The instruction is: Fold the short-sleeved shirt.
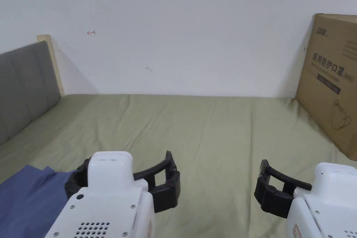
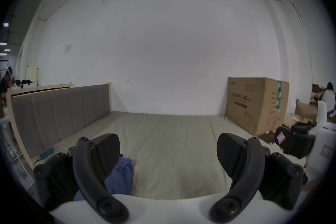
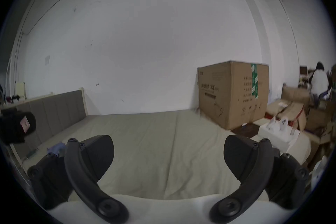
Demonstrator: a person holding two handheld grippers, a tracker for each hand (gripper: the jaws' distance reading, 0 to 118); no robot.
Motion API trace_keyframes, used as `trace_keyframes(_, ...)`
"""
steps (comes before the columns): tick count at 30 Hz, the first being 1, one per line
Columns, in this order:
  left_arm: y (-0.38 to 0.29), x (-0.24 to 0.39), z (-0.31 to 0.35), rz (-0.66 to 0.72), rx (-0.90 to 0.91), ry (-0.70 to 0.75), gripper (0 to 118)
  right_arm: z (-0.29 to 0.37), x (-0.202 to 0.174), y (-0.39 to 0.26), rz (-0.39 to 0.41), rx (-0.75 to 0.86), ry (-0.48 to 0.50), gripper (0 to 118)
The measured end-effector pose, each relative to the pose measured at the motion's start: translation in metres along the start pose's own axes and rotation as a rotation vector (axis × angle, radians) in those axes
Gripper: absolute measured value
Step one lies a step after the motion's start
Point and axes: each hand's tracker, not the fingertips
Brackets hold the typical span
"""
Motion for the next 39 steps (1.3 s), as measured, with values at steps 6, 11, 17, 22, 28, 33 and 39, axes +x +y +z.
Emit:
trace_keyframes(6, 0.005, -0.009, 0.003, 0.03, -0.084, -0.007, 29, 0.015, -0.021, 0.008, 0.085, 0.044, -0.035, 12)
trace_keyframes(11, -0.002, -0.005, 0.008, -0.048, -0.038, 0.079, 0, 0.009, -0.011, 0.006, 0.062, 0.005, -0.015, 7)
trace_keyframes(17, 0.003, -0.01, 0.005, -0.01, -0.057, 0.067, 0, 0.008, 0.0, 0.009, 0.034, 0.017, 0.003, 2)
trace_keyframes(22, 0.004, -0.013, 0.006, -0.004, -0.064, 0.065, 0, 0.01, 0.0, 0.008, 0.036, 0.031, 0.015, 0)
trace_keyframes(28, 0.007, -0.018, 0.009, -0.022, -0.071, 0.088, 0, 0.01, -0.014, 0.014, 0.064, -0.005, 0.071, 0)
trace_keyframes(33, 0.015, -0.049, 0.02, -0.009, -0.078, 0.188, 0, 0.012, -0.047, 0.023, 0.055, -0.01, 0.202, 0)
trace_keyframes(39, 0.022, -0.107, 0.048, -0.001, -0.089, 0.413, 0, 0.007, -0.107, 0.021, 0.049, -0.05, 0.407, 0)
